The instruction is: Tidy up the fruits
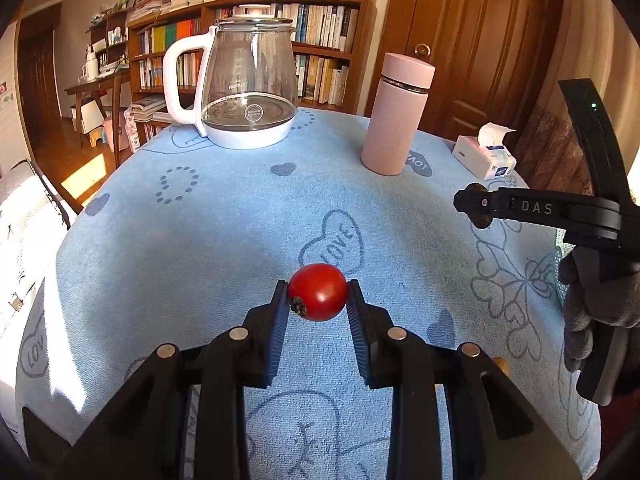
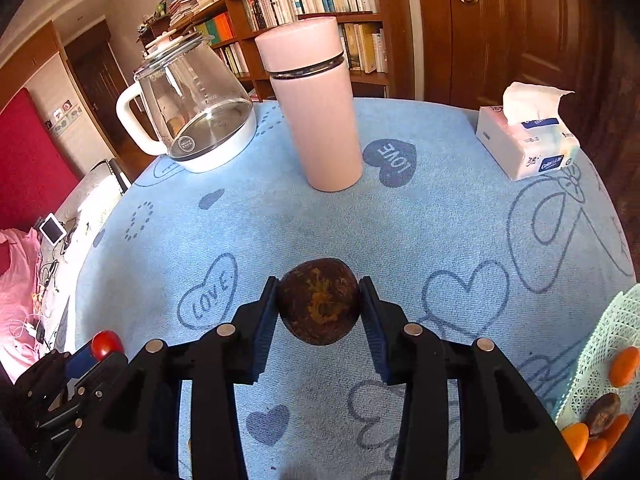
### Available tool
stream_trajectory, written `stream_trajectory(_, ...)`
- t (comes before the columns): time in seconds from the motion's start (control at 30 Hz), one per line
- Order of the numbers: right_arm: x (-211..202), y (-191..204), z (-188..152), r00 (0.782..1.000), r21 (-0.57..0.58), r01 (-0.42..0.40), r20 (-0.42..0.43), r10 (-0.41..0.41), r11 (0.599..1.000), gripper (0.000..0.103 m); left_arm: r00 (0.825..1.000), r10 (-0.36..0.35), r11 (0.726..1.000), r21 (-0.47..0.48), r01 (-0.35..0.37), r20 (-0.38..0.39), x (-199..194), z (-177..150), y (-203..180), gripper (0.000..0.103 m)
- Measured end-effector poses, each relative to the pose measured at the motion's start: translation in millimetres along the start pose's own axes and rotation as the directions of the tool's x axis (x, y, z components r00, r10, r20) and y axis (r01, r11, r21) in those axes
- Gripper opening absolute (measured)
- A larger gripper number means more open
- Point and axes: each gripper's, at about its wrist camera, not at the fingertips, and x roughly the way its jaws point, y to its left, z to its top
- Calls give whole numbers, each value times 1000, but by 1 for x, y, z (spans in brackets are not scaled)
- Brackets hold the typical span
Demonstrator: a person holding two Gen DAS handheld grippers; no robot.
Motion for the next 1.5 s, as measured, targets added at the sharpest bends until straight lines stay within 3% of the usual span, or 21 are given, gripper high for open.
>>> stream_trajectory(0.33, -76, -56, -17, 995, 113, 17, 100, -28, 993, 41, 1000, -6, 1000, 19, 6, 4, -3, -2, -5, 30)
stream_trajectory(0.67, -125, -127, -55, 982, 239, 110, 121, -142, 965, 41, 1000, -8, 999, 39, 8, 6, -4, -5, -13, 30)
stream_trajectory(1.1, -140, -182, -109, 971, 372, 166, 100, -217, 913, 41, 1000, -6, 998, 61, 6, 4, -3, -8, -19, 30)
stream_trajectory(1.5, -132, -222, -111, 945, 420, 250, 90, -314, 873, 41, 1000, -7, 997, 71, 7, 1, -3, -10, -22, 30)
